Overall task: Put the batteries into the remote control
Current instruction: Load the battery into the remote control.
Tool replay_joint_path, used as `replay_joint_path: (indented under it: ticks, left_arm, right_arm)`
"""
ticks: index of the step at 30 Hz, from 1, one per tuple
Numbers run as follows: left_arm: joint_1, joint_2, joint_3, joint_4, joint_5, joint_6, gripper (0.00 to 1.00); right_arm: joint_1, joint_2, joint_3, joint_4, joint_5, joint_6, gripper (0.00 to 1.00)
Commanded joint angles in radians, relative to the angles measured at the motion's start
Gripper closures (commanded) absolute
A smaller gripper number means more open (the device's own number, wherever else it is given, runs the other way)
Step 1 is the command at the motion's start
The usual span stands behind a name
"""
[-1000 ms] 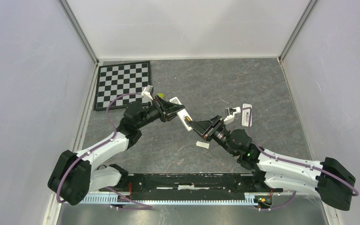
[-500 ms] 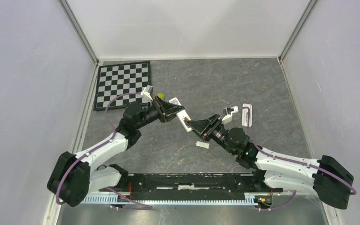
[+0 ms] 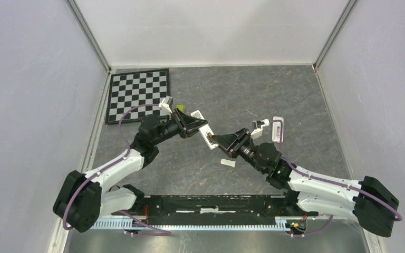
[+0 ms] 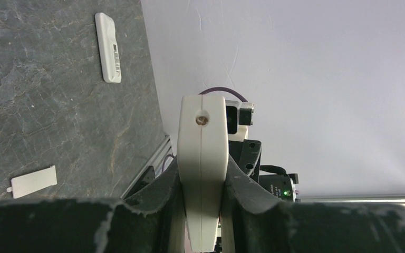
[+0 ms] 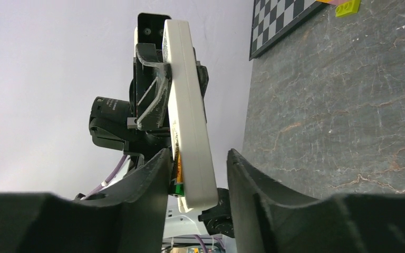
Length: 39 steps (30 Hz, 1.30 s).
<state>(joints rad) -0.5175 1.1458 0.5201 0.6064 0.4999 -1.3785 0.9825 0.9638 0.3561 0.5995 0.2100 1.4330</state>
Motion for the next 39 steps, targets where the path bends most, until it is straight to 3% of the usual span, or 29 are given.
replay_joint_path:
  ticks: [1,12,20,27,28,32,35,39]
  left_arm:
    - [-0.002,-0.013,0.009,0.032,0.019,0.034,0.98]
    - [-0.003,-0.024,-0.001,0.041,0.068,0.027,0.98]
    - [-0.012,-0.015,-0.009,0.099,0.121,-0.086,0.98]
    - [-0.01,-0.028,0.0,0.049,0.098,-0.016,0.98]
    - [-0.009,-0.027,0.0,0.049,0.098,-0.008,0.98]
    - [0.002,-0.033,-0.004,-0.008,0.075,0.079,0.98]
    - [0.015,-0.048,-0.016,-0.07,0.051,0.159,0.98]
    - [0.023,-0.06,-0.04,-0.096,0.033,0.222,0.98]
  right_arm:
    - [-0.008,0.018,0.054,-0.013,-0.014,-0.012,0.56]
    - [-0.014,0.098,0.112,-0.079,-0.031,-0.041,0.67]
    - [-0.014,0.136,0.129,-0.07,-0.03,-0.079,0.71]
    - [-0.019,0.11,0.105,-0.116,-0.004,-0.127,0.76]
    - [-0.02,0.102,0.103,-0.129,-0.001,-0.152,0.72]
    - [-0.059,0.058,0.104,-0.137,-0.076,-0.327,0.34]
    - [-0.088,-0.013,0.099,-0.167,-0.119,-0.457,0.24]
    - [-0.11,-0.116,0.094,-0.166,-0.192,-0.634,0.17]
